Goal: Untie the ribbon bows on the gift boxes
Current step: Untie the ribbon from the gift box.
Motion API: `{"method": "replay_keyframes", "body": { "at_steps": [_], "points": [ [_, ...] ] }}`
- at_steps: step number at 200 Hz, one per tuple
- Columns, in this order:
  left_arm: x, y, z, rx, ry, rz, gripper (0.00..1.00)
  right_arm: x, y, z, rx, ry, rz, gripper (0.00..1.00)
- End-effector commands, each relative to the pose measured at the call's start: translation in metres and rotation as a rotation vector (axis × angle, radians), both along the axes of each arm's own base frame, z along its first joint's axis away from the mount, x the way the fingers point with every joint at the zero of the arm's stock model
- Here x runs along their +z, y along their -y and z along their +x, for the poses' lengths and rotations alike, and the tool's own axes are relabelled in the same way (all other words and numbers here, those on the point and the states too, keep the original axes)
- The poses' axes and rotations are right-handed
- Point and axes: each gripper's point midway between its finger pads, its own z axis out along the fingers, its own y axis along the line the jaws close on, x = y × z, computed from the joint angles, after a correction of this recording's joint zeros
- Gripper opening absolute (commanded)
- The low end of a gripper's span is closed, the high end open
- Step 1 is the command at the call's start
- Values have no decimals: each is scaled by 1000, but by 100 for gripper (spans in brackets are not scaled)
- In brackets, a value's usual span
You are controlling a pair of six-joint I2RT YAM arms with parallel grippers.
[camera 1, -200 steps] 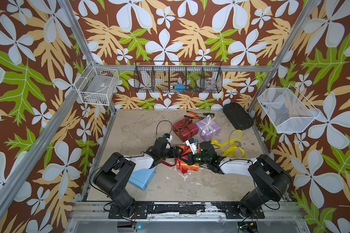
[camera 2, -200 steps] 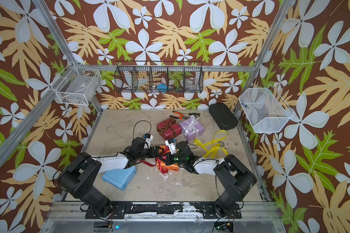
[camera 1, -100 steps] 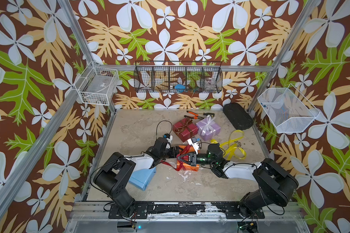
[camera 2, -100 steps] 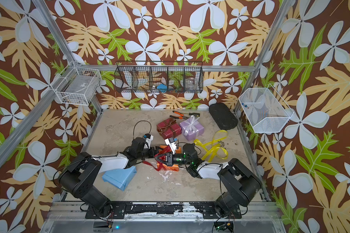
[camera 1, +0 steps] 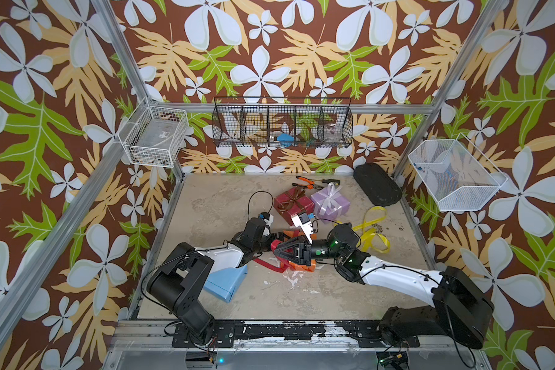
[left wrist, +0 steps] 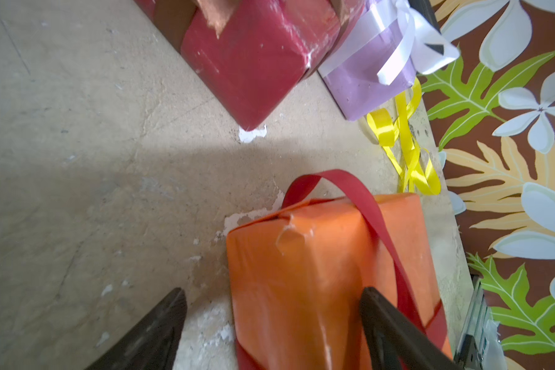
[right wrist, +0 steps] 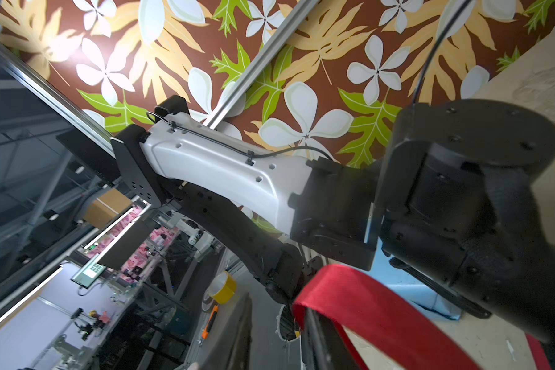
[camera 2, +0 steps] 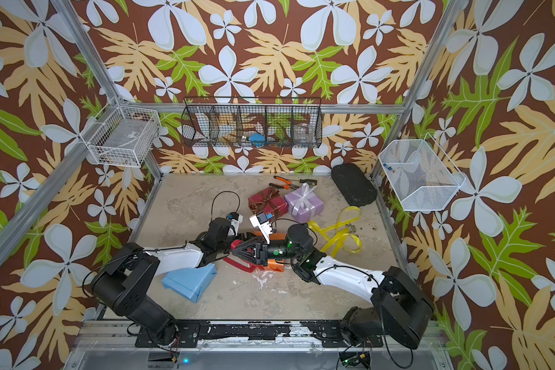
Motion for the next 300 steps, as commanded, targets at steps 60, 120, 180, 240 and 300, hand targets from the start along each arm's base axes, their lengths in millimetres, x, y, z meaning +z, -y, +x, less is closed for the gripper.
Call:
{"method": "replay_keyframes", "body": {
  "at_steps": [60, 120, 180, 240, 300],
  "points": [
    [48, -57, 24, 145, 51, 28, 93, -135, -14, -2, -89, 29, -567, 35],
    [42, -71, 26, 186, 59, 60, 93, -161, -26, -4, -82, 202, -818, 56],
    [40, -71, 27, 182, 63, 68, 93, -181, -43, -22, -12, 241, -875, 54],
    [37, -56, 12, 108, 45, 2, 89, -175, 24, 35, -377, 261, -1023, 56],
    [49, -17, -26, -23, 115, 13, 88, -147, 97, 64, -651, 219, -1005, 66]
  ]
}}
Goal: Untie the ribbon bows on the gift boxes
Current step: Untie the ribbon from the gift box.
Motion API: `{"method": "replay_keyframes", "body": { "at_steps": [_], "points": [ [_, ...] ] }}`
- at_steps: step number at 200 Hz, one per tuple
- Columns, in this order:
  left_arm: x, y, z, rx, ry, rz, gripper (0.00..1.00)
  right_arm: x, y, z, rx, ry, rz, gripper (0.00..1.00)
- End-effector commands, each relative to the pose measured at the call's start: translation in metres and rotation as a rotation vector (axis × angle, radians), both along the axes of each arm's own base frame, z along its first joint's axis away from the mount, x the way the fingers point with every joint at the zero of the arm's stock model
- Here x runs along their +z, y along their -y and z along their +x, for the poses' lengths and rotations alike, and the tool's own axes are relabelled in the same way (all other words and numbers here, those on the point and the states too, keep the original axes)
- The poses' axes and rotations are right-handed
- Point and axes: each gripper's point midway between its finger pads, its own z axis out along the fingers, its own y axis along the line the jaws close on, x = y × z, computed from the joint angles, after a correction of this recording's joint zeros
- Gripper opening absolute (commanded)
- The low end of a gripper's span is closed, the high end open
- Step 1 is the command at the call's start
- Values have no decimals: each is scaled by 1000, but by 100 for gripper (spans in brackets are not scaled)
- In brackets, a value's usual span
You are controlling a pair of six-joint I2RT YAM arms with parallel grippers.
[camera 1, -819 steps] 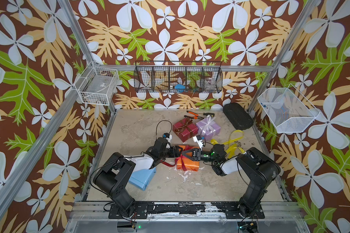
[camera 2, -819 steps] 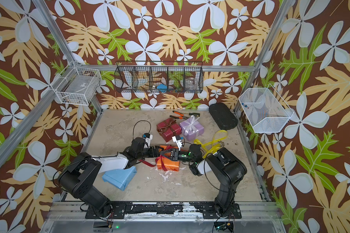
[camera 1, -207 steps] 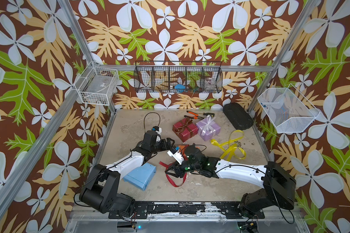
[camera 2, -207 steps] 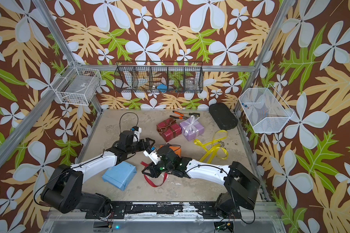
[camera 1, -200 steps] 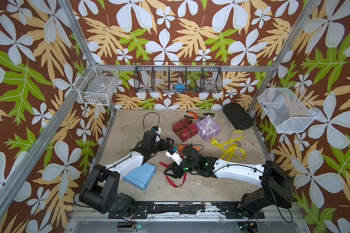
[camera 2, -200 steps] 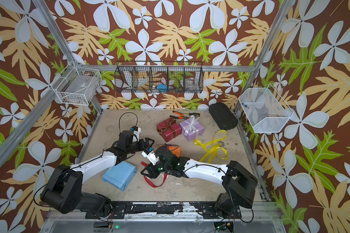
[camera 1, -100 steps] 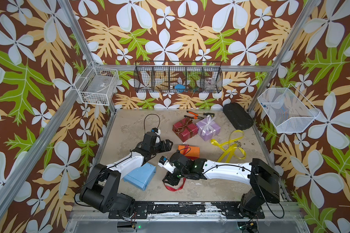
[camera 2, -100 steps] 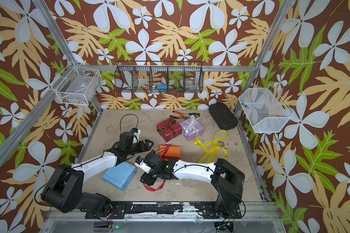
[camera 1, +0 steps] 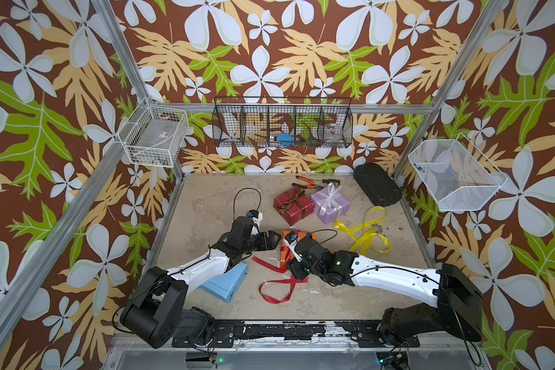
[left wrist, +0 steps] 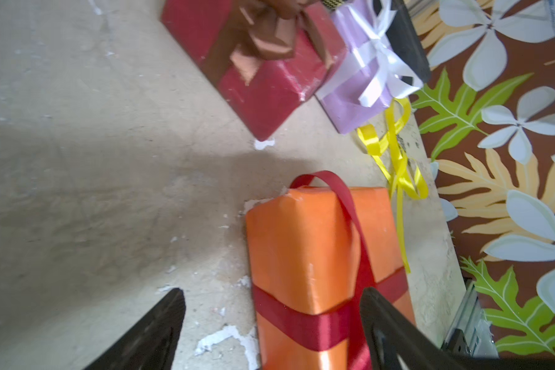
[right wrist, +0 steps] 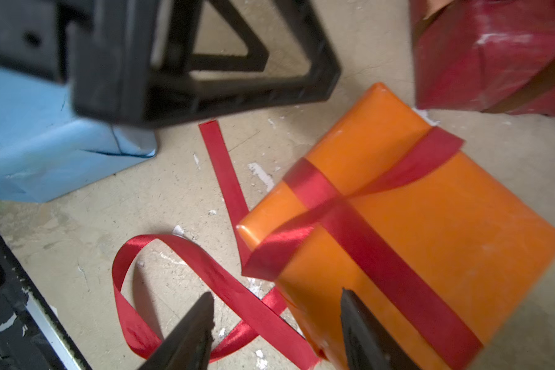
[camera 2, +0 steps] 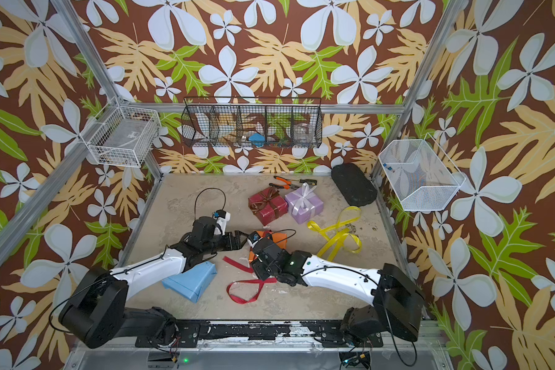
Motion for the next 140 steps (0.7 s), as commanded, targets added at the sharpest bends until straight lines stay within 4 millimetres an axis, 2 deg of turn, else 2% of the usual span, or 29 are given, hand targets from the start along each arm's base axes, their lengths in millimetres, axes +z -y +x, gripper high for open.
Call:
{"method": "replay_keyframes", "body": {
  "at_steps": [1, 24, 56, 94, 116, 135, 140],
  "points": [
    [5, 12, -8, -41, 48, 20, 88, 11, 25, 16, -119, 45, 11, 67],
    [0, 20, -20, -75, 51, 57, 88, 16, 44, 28, -194, 43, 46, 69],
    [-16, 36, -44, -133, 32, 101, 86, 11, 66, 43, -270, 24, 77, 71],
    [-39, 48, -62, -164, 13, 183, 81, 8, 73, 46, -281, 3, 117, 71],
    [-44, 45, -56, -134, 6, 217, 67, 5, 72, 44, -276, -11, 114, 71],
    [-38, 40, -50, -106, 29, 250, 40, 1, 73, 42, -275, -23, 111, 71],
    [-34, 39, -49, -102, 36, 253, 37, 0, 74, 42, -278, -24, 114, 71]
  ]
}}
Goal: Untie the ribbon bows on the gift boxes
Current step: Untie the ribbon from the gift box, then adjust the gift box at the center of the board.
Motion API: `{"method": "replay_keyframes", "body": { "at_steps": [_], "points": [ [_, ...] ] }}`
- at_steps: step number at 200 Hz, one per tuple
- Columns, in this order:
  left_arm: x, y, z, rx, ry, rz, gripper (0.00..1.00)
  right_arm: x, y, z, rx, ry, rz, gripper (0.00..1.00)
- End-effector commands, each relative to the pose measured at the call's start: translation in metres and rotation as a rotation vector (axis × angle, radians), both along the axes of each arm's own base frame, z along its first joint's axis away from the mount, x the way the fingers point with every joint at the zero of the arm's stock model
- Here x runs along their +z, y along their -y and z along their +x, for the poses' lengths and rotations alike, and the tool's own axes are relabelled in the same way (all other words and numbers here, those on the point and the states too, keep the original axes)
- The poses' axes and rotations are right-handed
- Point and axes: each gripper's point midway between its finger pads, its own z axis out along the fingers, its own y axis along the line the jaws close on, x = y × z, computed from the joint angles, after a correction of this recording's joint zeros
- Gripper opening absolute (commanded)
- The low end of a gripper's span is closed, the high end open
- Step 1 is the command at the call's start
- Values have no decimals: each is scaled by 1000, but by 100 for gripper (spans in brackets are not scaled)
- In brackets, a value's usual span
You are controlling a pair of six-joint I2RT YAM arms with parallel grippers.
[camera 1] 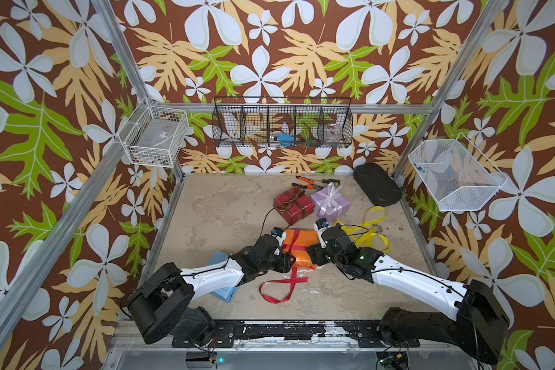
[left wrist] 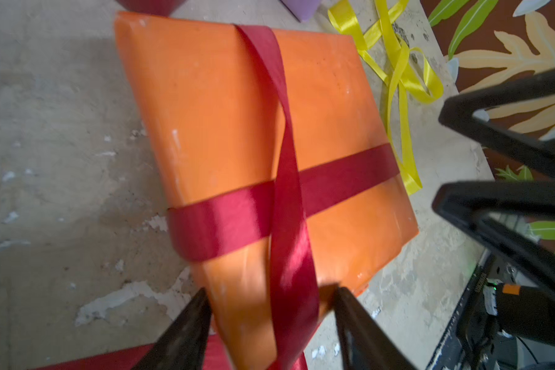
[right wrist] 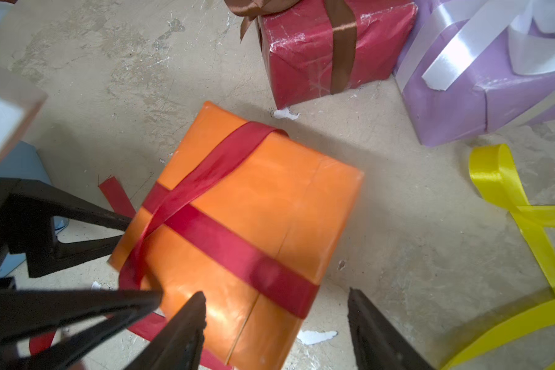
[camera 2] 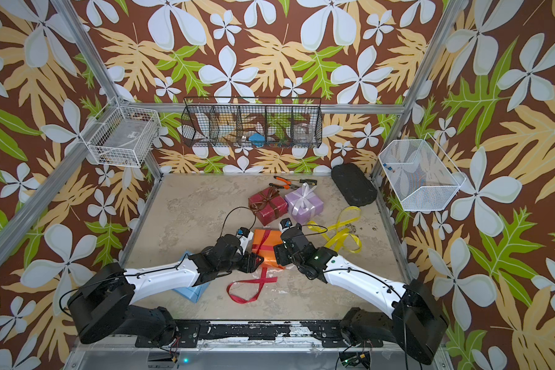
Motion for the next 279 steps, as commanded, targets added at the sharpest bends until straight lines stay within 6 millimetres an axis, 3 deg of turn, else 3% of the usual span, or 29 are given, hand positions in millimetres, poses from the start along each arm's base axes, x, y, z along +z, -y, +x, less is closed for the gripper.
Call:
{"method": "replay_keyframes", "body": {
  "at_steps": [1, 12, 48, 71, 120, 132, 141, 149, 162, 198, 220, 237, 263, 279],
  "points": [
    [0, -13, 7, 45, 32, 80, 37, -1, -2, -1, 1, -10, 26, 71],
    [7, -14, 8, 42, 47, 82, 32, -2, -2, -3, 0, -14, 27, 71],
    [20, -18, 15, 44, 91, 130, 0, -3, -2, -4, -1, -16, 36, 71],
    [26, -31, 36, 112, 167, 233, 0, -1, -4, -4, 7, -12, 50, 71],
    [37, -77, 106, 327, 235, 384, 0, 1, -9, -7, 28, -16, 76, 72],
    [36, -88, 120, 362, 221, 389, 16, 0, -10, -8, 33, -21, 78, 75],
    [35, -93, 128, 381, 206, 384, 45, -2, -9, -8, 29, -28, 81, 83],
    [35, -95, 133, 391, 194, 379, 70, -3, -9, -9, 24, -34, 83, 99],
    [39, -86, 137, 366, 178, 357, 99, -5, -7, -10, 9, -44, 90, 100],
    [80, -44, 135, 239, 185, 141, 100, -3, -15, -30, 79, -90, 167, 100],
    [103, -12, 132, 115, 219, -12, 100, 0, -30, -49, 169, -144, 274, 83],
    [103, 5, 135, 54, 215, -52, 100, -2, -44, -66, 234, -214, 368, 68],
    [96, 30, 135, -49, 177, -112, 96, -13, -53, -78, 248, -297, 460, 59],
    [87, 38, 136, -78, 153, -130, 95, -20, -53, -76, 217, -303, 489, 58]
  ]
}}
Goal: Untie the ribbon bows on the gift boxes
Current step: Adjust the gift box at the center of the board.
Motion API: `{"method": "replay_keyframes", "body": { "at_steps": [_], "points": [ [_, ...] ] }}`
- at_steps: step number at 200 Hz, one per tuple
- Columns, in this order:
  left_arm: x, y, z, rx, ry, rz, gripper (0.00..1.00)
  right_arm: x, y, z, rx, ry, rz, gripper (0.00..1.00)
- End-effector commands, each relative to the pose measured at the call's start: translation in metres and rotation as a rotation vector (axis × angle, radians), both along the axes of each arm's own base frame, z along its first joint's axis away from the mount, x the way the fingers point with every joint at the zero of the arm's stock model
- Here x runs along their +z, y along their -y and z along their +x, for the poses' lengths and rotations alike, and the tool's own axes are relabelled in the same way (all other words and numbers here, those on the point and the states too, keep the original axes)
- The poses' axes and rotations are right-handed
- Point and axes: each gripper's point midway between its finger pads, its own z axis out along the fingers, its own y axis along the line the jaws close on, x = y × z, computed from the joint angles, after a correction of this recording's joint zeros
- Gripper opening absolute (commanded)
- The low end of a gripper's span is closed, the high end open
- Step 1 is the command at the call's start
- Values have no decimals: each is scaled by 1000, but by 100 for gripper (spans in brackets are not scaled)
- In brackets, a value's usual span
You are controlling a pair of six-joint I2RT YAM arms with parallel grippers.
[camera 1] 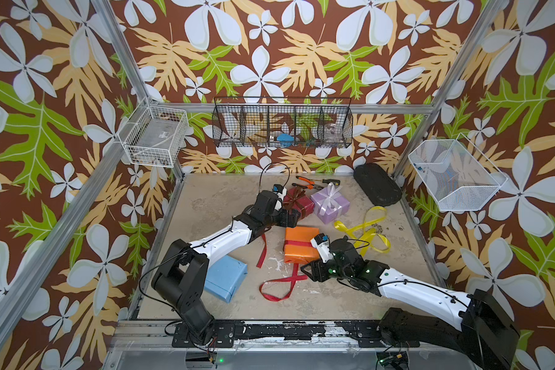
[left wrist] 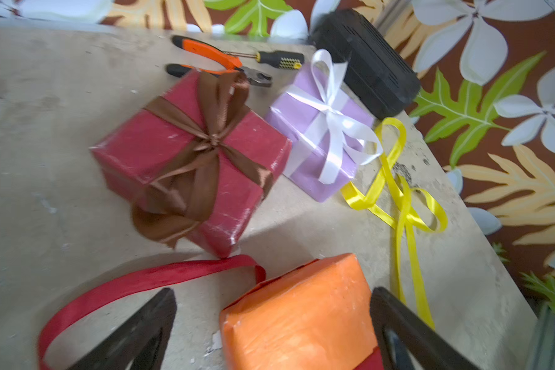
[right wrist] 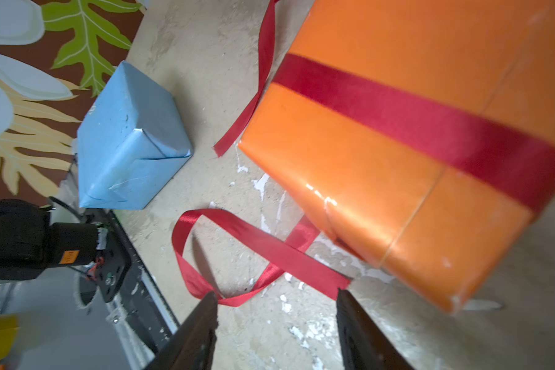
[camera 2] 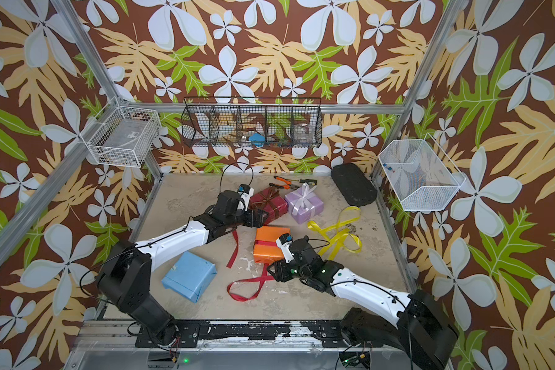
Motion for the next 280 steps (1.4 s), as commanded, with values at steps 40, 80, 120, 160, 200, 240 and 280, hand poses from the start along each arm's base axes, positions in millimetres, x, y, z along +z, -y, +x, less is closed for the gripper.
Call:
{"method": "replay_keyframes", "body": {
  "at_steps": [40, 80, 120, 160, 200, 240, 280],
  "points": [
    [-24, 32, -7, -158, -66, -73, 93, -6, -17, 5, -57, -58, 157, 60],
    [-50, 37, -17, -196, -139, -74, 91, -16, -13, 15, -133, -58, 164, 64],
    [-64, 35, -28, -207, -173, -66, 90, -17, 12, 31, -257, -40, 204, 64],
    [-71, 26, -46, -199, -224, -75, 88, -6, 31, 56, -327, 9, 244, 65],
    [-67, 17, -70, -184, -266, -100, 87, 3, 42, 80, -383, 39, 264, 66],
    [-69, 21, -105, -207, -316, -161, 87, 12, 43, 98, -398, 45, 309, 67],
    [-75, 13, -126, -186, -341, -185, 87, 8, 32, 106, -353, 19, 303, 67]
  ]
}}
